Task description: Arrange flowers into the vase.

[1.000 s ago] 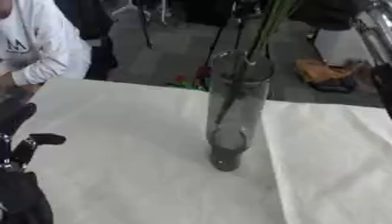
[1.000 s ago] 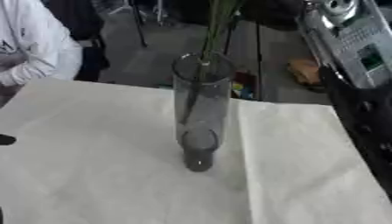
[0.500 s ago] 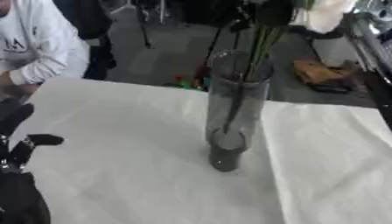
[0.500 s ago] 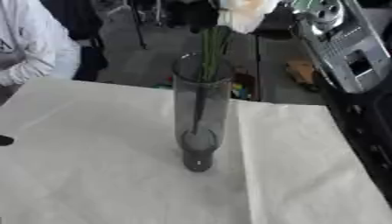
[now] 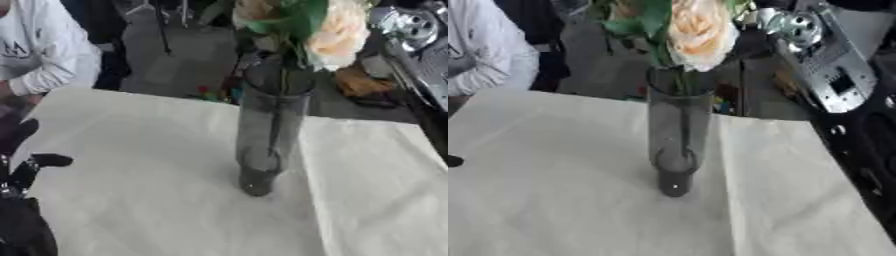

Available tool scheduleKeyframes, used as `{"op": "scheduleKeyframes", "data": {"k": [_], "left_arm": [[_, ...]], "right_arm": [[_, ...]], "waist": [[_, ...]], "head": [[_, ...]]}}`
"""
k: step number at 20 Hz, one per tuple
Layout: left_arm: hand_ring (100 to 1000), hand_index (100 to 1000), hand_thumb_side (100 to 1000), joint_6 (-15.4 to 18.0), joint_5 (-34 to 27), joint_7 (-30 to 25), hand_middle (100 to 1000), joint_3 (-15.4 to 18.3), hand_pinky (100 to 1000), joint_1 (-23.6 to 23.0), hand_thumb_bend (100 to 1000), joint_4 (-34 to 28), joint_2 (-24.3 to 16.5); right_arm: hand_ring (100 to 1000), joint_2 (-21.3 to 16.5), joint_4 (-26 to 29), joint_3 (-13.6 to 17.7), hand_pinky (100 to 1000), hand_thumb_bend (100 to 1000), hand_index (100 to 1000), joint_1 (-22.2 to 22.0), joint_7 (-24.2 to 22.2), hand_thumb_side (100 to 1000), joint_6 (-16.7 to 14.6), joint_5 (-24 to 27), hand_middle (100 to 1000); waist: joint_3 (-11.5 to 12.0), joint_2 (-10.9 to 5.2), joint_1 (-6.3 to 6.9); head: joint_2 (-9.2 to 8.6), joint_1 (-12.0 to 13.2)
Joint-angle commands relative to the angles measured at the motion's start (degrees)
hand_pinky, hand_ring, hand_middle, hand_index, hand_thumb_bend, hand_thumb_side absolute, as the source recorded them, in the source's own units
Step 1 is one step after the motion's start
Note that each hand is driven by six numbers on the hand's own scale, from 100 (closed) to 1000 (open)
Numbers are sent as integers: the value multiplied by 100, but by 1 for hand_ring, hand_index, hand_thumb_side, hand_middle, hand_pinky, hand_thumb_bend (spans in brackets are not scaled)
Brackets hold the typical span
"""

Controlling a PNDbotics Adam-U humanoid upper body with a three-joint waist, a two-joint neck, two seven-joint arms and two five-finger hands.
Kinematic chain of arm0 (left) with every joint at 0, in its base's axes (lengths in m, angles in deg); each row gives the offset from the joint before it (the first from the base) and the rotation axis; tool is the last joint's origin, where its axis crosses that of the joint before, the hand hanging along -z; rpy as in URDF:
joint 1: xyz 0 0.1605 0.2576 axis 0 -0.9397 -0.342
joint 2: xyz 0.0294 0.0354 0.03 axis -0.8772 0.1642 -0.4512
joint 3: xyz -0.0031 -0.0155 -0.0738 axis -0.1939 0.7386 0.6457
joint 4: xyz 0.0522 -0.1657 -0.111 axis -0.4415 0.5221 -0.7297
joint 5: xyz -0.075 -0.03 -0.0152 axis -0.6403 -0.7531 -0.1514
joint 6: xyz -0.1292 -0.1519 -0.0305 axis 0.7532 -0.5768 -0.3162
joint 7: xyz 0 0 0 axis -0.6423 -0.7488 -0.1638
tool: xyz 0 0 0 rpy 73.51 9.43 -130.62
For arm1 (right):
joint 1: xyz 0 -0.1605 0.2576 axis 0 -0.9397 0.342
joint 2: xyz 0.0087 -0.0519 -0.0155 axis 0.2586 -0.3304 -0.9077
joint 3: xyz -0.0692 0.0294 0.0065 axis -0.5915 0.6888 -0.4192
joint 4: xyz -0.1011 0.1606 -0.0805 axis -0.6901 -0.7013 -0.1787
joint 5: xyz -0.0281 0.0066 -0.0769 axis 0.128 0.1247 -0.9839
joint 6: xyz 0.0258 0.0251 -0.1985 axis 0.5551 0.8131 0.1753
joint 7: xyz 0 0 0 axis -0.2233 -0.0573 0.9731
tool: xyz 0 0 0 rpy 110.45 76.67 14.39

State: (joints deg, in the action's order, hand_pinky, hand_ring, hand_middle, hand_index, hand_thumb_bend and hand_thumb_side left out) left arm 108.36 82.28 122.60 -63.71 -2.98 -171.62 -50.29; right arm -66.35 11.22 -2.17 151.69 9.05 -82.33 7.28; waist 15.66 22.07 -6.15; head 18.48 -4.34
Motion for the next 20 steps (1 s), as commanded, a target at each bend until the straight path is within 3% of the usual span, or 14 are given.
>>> {"op": "scheduleKeyframes", "data": {"k": [1, 10, 20], "left_arm": [[780, 792, 957, 1, -24, -32, 740, -18, 481, 34, 145, -98, -77], [781, 791, 957, -9, -35, -47, 739, -26, 479, 32, 146, -98, -73], [782, 791, 957, -9, -31, -53, 740, -33, 480, 13, 145, -98, -91]], "right_arm": [[1000, -161, -27, 31, 988, 804, 1000, 173, -5, 798, -58, -84, 928], [1000, -132, 57, 64, 986, 812, 1000, 199, -5, 822, -58, 43, 922], [1000, -219, 6, -131, 990, 825, 1000, 172, -5, 748, -166, -94, 959]], "waist": [[3, -166, 26], [6, -166, 30], [-39, -196, -1]], "head": [[-100, -7], [-122, -3], [-122, 21]]}}
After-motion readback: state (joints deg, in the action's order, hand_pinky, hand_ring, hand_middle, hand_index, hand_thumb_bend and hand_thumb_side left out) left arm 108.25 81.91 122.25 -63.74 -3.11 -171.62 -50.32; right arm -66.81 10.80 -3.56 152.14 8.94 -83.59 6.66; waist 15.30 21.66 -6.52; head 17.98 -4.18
